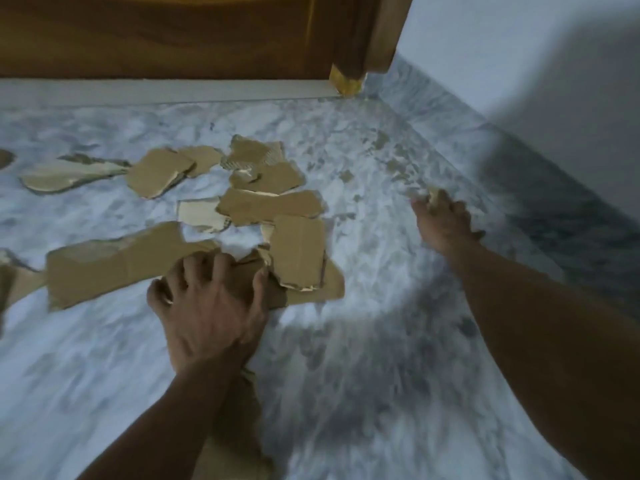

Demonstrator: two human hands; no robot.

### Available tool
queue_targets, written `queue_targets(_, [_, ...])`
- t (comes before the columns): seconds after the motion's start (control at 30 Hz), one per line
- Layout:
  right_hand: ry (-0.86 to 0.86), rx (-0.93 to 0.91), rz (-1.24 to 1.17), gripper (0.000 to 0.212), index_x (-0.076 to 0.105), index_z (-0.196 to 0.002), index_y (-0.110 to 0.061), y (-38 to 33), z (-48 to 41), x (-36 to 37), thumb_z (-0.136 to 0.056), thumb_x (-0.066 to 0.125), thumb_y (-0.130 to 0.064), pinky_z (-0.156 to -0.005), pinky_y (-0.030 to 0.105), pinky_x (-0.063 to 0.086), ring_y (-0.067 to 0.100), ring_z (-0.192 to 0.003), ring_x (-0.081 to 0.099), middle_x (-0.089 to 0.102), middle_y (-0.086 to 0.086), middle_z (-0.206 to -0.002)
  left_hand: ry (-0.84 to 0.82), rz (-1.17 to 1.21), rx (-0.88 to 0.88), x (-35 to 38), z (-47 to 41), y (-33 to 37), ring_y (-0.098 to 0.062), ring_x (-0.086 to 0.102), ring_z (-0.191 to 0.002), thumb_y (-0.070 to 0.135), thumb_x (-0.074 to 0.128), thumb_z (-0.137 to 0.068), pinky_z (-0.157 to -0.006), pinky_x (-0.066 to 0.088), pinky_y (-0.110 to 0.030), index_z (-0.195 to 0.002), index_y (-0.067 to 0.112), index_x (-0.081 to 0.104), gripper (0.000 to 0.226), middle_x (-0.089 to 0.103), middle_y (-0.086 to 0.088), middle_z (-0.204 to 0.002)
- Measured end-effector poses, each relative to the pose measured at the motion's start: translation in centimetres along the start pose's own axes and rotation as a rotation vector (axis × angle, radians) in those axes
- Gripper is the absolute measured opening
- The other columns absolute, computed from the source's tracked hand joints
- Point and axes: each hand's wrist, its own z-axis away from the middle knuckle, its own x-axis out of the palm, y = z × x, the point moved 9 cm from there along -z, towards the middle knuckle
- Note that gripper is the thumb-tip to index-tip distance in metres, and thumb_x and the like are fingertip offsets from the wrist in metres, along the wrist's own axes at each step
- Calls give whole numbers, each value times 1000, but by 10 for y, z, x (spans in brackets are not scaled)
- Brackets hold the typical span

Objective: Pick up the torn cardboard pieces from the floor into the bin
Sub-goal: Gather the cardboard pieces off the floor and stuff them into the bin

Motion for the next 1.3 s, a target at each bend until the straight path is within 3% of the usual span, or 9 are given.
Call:
queue_targets(0.07, [-32, -75, 33, 90, 27, -157, -18, -41, 2, 14, -91, 24, -80, -118, 68, 2, 35, -153, 14, 14, 16, -165, 29, 9, -50, -2, -1, -6, -37, 43, -122, 63, 44, -85, -108, 28, -60, -122, 18, 51, 59, 48, -15, -126])
queue_targets(0.2, [-118, -245, 24, 99, 16, -159, -8, -123, 18, 38, -92, 26, -81, -119, 62, 12, 35, -151, 21, 19, 15, -165, -68, 43, -96, 7, -2, -10, -37, 11, -152, 50, 48, -89, -118, 7, -68, -153, 24, 29, 71, 26, -14, -161])
queue_targets(0.27, [-166, -346, 27, 99, 6, -162, -21, -164, 30, 51, -88, 23, -86, -118, 63, 13, 39, -150, 22, 22, 16, -165, -68, 79, -80, 7, -4, -7, -34, 4, -155, 49, 39, -95, -118, 0, -68, -159, 31, 20, 69, 20, -6, -167])
queue_targets(0.37, [-288, -503, 151, 89, -23, -150, -56, -222, 54, 73, -79, 14, -95, -116, 69, 5, 50, -151, 11, 6, 16, -170, -46, 101, -79, 5, -4, -7, -34, 2, -155, 55, 24, -93, -118, -2, -68, -159, 32, 22, 70, 20, -2, -167])
queue_targets(0.5, [-497, -635, 280, 98, -4, -150, -65, -259, 88, 104, -63, 20, -104, -114, 74, -3, 43, -153, -15, -12, 6, -170, -64, 59, -127, 8, -6, -11, -35, -6, -155, 59, 20, -94, -119, -7, -66, -161, 25, 13, 75, 10, -5, -169])
queue_targets(0.67, [-586, -653, 240, 77, 24, -151, -62, -237, 115, 94, -81, 34, -91, -122, 61, -2, 34, -156, -9, -2, -1, -171, -68, 59, -157, 14, -7, -19, -35, -8, -155, 46, 16, -103, -120, -10, -62, -162, 20, 8, 65, 2, -6, -170])
queue_targets(1.0, [-696, -528, 194, 96, 15, -153, -61, -125, 232, 76, -72, 60, -86, -120, 61, 0, 33, -152, -24, -18, -1, -169, -198, 18, 86, -8, 61, -45, -30, 5, -156, 45, 17, -88, -122, 1, -57, -161, 29, 17, 74, 13, 1, -169])
queue_targets(1.17, [-543, -526, 290, 93, 0, -157, -55, -66, 316, 88, -80, 39, -90, -117, 68, -9, 37, -152, -24, -22, -1, -168, -197, 63, 165, -31, 104, -75, -26, 23, -152, 42, 29, -93, -120, 14, -52, -153, 32, 40, 62, 33, 3, -163])
queue_targets(1.3, [-405, -524, 206, 90, 4, -160, -46, -39, 377, 95, -84, 31, -87, -118, 65, -9, 39, -154, -15, -11, 7, -170, -120, 181, 166, -52, 129, -91, -24, 40, -140, 53, 22, -96, -112, 27, -48, -133, 31, 62, 59, 55, 7, -146])
